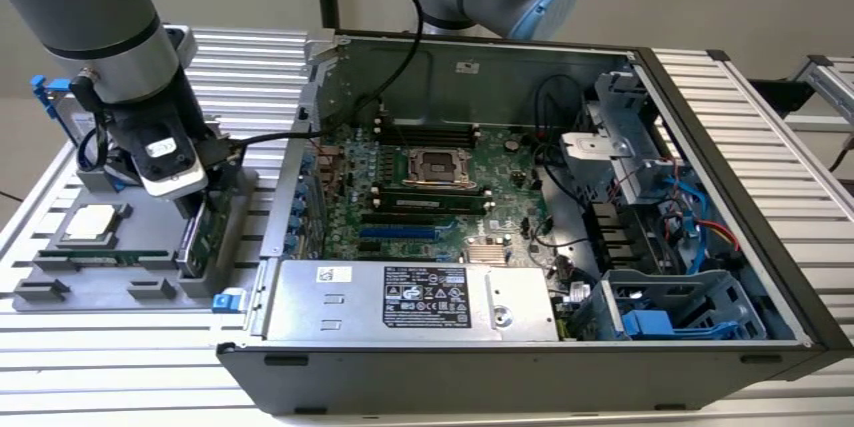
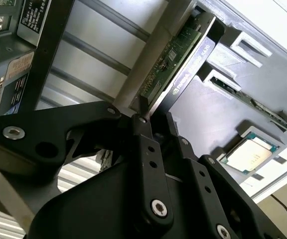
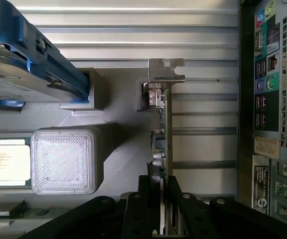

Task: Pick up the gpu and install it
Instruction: 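Pick up the gpu and move the gpu toward the slot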

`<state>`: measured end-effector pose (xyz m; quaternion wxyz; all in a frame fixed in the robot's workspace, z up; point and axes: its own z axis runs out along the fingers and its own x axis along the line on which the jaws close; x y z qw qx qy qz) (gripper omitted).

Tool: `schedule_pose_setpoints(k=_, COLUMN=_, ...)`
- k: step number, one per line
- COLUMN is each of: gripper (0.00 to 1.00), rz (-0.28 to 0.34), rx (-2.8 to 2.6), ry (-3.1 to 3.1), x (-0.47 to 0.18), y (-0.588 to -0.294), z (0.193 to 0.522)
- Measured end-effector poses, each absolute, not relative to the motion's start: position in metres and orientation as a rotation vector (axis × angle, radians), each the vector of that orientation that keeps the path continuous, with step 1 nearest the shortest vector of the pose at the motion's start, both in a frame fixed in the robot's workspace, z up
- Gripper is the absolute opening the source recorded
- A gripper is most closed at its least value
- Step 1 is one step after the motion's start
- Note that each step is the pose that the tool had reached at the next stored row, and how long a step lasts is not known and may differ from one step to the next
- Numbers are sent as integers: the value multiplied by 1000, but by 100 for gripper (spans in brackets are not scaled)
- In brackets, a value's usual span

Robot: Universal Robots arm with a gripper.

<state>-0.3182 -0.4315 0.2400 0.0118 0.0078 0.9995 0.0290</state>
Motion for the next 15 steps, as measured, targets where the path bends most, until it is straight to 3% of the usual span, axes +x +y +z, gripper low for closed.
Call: schedule_pose_setpoints(k=15, gripper=0, rz=93, rx=25, ry=3117, x=-318, y=-432, z=251)
